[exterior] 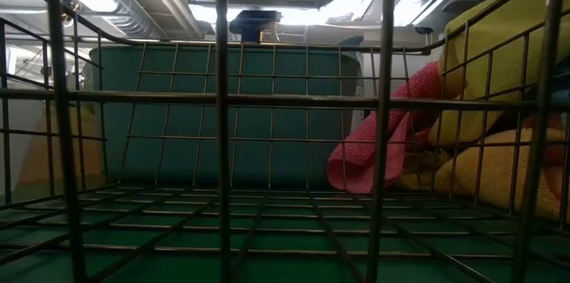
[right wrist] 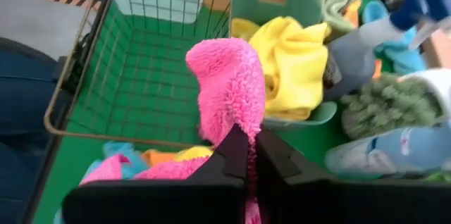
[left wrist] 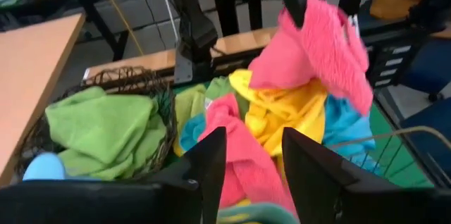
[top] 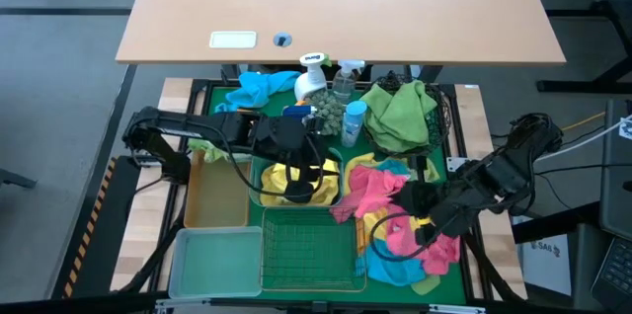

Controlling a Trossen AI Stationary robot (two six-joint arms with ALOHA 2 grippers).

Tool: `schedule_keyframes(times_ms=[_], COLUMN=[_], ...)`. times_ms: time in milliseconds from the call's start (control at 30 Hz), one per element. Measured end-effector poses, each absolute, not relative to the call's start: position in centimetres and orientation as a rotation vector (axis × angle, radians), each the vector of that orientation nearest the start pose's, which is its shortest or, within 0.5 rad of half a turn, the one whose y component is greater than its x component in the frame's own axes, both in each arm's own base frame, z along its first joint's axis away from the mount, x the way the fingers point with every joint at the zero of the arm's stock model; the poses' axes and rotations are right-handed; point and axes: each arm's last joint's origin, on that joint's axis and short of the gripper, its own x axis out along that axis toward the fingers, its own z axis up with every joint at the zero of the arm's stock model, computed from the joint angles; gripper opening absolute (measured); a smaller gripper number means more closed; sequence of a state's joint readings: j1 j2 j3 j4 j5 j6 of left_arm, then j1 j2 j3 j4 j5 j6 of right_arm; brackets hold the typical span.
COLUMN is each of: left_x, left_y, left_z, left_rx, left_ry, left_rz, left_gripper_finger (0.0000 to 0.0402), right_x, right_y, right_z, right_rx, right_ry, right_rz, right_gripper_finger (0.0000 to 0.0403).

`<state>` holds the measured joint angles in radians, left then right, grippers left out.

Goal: Sort microfiber towel by color & place in baskets
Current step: Put the pink microfiber towel into the transparent bin

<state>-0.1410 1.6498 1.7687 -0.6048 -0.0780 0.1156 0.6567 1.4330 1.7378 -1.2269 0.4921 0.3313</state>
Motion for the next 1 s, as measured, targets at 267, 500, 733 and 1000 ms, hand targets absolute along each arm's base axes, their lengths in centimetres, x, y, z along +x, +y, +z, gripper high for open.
schedule_keyframes(times_ms=[267,500,733,1000], left_x=[36.2,36.3,36.3,35.9], left_y=[-5.8,-6.3,-6.0,-6.3], left_z=[41.8,42.3,42.3,42.6], left_rx=[0.147,0.148,0.159,0.16], left_ry=[0.384,0.335,0.334,0.329], left_rz=[-0.167,-0.172,-0.054,-0.058], left_gripper_finger=[0.0187,0.0202,0.0185,0.0036], right_x=[23.6,25.6,26.5,26.6], right_y=[12.5,11.0,10.8,10.9], right_z=[43.0,44.4,45.7,45.9], right_rx=[-0.228,-0.3,-0.344,-0.327], right_ry=[0.668,0.517,0.387,0.361], right_rz=[-0.026,-0.04,0.02,0.04], right_gripper_finger=[0.0007,0.0008,0.0009,0.001])
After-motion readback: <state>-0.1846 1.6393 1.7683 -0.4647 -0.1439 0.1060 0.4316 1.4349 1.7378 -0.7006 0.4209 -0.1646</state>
